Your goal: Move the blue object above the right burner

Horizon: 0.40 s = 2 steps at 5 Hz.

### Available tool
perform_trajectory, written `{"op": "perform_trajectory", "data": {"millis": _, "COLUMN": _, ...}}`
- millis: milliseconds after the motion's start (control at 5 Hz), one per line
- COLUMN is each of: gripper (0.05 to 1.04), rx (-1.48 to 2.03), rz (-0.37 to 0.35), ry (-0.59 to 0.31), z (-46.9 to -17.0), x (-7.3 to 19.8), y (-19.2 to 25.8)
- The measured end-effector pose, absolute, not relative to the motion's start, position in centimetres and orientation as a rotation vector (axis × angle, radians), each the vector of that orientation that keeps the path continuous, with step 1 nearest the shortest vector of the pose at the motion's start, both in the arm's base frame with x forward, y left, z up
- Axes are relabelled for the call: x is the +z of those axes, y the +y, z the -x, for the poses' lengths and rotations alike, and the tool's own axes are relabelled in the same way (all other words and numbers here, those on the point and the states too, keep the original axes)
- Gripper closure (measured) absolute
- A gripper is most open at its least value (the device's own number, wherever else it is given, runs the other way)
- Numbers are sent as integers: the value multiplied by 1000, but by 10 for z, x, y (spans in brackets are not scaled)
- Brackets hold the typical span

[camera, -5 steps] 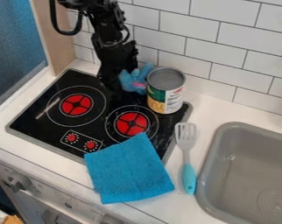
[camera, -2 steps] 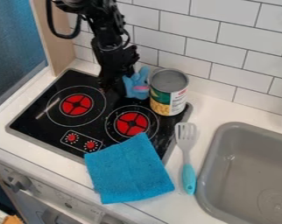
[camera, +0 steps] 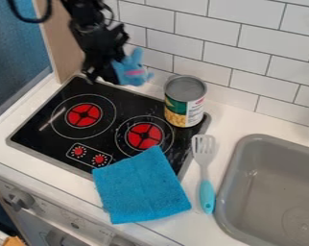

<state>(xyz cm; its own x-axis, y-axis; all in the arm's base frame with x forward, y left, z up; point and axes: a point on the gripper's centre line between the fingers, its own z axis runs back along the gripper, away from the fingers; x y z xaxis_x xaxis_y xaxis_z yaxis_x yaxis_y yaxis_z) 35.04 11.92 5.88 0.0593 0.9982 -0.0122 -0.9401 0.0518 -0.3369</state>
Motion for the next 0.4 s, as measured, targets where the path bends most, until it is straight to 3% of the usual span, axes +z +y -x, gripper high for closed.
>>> {"op": "perform_trajectory", "data": {"millis": 200, "gripper": 773, "rx": 1528, "rz": 272, "ry": -258, "z": -323, "x": 75, "y": 137}}
{"op": "perform_trajectory", "data": {"millis": 400, "gripper": 773, "rx": 1537, "rz": 206, "ry": -251, "z": -284, "x": 83, "y": 156}}
